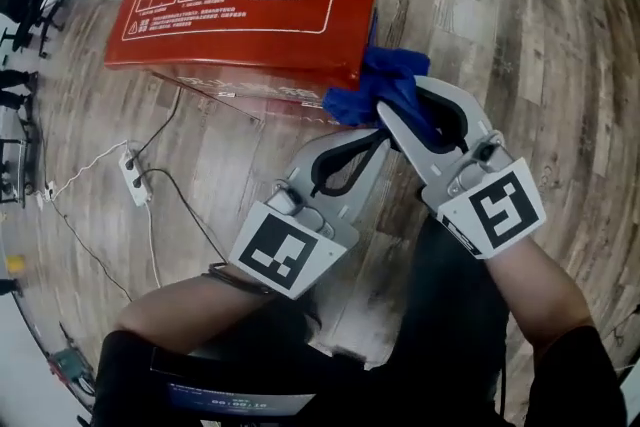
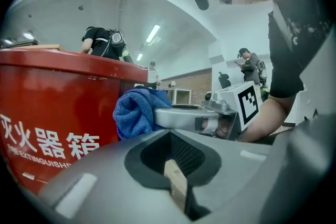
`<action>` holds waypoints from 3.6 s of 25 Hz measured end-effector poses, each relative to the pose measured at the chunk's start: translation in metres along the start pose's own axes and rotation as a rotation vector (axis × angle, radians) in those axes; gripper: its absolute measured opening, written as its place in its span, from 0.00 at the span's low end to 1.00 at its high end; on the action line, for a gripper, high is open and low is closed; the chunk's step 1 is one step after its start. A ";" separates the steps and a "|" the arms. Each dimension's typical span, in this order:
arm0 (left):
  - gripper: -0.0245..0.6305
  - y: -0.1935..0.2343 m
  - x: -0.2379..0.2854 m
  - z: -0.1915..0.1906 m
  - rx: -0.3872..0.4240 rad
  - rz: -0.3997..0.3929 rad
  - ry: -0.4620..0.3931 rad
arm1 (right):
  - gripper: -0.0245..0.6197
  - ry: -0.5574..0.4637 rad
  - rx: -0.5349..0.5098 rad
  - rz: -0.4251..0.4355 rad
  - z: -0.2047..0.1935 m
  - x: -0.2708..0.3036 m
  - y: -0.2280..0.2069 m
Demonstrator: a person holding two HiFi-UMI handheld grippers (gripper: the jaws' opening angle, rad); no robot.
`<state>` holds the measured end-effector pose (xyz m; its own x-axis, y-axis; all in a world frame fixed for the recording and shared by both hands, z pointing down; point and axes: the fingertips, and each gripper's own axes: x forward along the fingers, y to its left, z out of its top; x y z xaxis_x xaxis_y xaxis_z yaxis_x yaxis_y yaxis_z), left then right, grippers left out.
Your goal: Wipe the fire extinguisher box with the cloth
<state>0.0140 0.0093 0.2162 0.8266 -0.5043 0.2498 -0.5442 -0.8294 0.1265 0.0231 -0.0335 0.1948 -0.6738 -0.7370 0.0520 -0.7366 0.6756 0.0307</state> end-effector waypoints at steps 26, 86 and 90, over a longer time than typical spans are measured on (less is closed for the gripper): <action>0.04 0.091 -0.095 0.019 0.004 -0.046 -0.106 | 0.21 0.131 0.059 -0.622 0.015 0.031 0.072; 0.04 0.176 -0.112 -0.059 0.098 0.130 -0.018 | 0.21 0.051 0.007 -0.508 -0.067 0.132 0.127; 0.04 0.133 -0.077 -0.070 0.098 0.093 -0.021 | 0.21 0.046 0.000 -0.543 -0.085 0.082 0.101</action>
<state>-0.1320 -0.0458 0.2816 0.7766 -0.5843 0.2353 -0.6029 -0.7978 0.0088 -0.1016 -0.0238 0.2868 -0.1935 -0.9785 0.0720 -0.9780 0.1982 0.0655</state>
